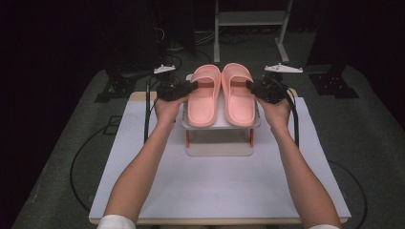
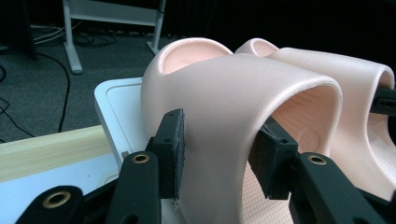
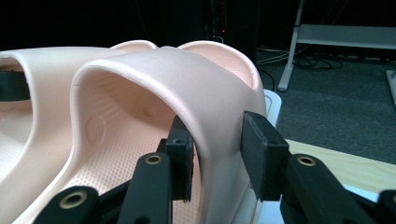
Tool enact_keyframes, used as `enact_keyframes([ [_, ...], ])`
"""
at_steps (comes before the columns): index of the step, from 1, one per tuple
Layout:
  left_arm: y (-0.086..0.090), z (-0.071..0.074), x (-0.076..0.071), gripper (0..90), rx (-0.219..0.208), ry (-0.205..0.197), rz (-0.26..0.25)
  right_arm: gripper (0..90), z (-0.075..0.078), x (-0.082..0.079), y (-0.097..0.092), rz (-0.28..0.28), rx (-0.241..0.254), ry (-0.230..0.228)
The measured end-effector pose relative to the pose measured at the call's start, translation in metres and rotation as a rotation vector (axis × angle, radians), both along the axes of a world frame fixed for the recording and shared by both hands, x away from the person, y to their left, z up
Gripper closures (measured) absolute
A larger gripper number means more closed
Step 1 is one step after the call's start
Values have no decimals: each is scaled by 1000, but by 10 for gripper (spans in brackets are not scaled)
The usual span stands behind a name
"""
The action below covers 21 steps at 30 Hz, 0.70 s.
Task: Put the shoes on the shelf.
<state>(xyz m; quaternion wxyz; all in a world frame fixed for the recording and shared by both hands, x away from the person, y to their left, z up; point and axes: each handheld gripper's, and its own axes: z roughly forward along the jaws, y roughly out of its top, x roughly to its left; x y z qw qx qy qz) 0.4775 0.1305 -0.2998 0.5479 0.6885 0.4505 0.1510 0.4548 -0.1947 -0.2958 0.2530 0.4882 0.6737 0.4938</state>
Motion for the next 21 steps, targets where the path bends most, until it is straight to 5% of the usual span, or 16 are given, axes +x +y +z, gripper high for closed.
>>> enact_keyframes([
  [21,-1,-4,1,537,-42,4,-18,640,-5,7,2,25,-9,10],
])
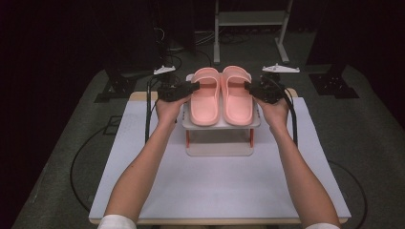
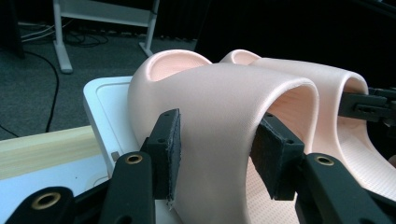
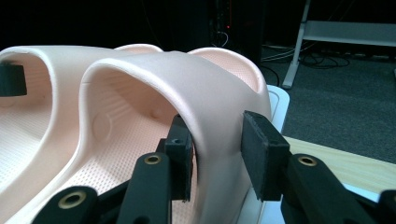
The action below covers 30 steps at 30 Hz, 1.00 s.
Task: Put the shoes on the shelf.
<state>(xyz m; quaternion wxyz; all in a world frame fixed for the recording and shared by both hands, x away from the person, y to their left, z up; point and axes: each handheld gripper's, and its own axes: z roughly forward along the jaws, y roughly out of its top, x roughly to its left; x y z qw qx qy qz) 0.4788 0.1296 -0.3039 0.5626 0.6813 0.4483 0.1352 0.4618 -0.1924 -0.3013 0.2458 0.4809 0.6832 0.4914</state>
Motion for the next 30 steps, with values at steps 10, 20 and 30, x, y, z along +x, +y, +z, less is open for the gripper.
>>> enact_keyframes([
  [10,-2,-2,0,507,-14,-7,-10,638,0,2,0,5,-4,-4],
  [20,-1,-4,4,507,-16,-11,-7,638,-2,5,1,-4,3,-16],
  [30,0,-5,10,510,-20,-16,1,638,-2,11,4,-14,-1,-17],
])
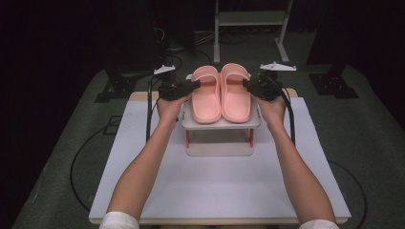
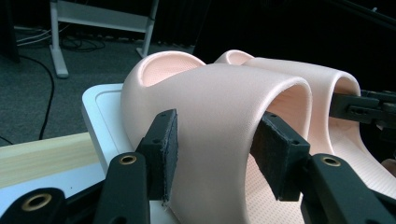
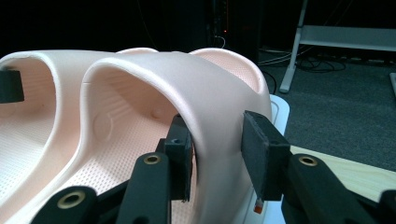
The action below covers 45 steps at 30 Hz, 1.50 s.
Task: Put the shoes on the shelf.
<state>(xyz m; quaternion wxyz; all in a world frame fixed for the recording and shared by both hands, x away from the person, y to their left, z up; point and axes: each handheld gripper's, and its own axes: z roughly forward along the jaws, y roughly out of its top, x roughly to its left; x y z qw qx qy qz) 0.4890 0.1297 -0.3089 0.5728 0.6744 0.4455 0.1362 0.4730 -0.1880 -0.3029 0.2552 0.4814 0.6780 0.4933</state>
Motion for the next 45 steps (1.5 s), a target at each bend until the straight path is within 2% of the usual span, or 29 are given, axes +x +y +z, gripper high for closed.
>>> enact_keyframes([
  [16,-3,1,6,510,32,-7,12,638,1,8,3,-10,-10,-3],
  [21,-2,2,4,491,28,-11,11,610,0,8,0,0,7,2],
  [28,0,1,-4,460,39,-23,10,580,-2,-1,-4,-4,24,-2],
  [29,-1,1,-5,453,45,-18,10,580,-2,-4,-6,0,47,-3],
  [36,-3,2,-13,449,54,-31,6,574,-1,-13,-6,10,31,-9],
  [42,1,3,-23,443,32,-41,9,571,0,-24,-14,18,42,-15],
  [45,0,6,-27,443,41,-54,5,574,-2,-27,-18,17,47,-16],
])
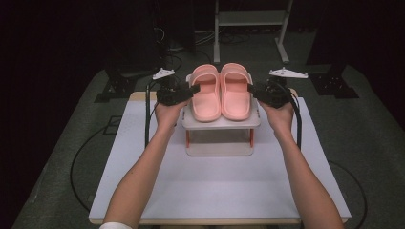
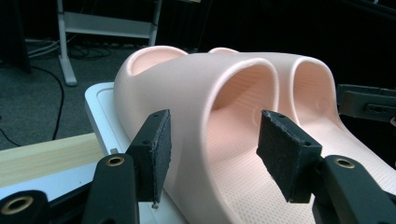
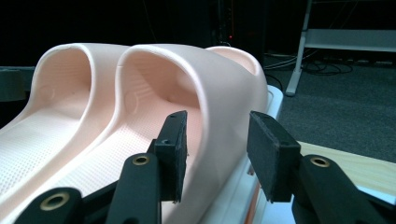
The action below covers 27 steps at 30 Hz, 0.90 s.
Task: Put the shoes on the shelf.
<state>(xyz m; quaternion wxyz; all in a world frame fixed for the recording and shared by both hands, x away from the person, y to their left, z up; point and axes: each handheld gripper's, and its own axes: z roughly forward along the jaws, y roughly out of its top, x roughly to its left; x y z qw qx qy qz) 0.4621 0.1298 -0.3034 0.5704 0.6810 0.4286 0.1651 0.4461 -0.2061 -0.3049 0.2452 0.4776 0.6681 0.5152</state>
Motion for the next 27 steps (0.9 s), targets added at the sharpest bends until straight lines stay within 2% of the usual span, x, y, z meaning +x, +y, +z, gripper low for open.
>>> enact_keyframes([
  [14,-2,8,-16,428,26,-45,-74,567,0,-15,-12,27,18,-18],
  [19,3,5,-23,415,19,-49,-72,562,-2,-19,-14,36,17,-36],
  [27,8,3,-32,389,3,-59,-78,546,-5,-30,-19,48,29,-34],
])
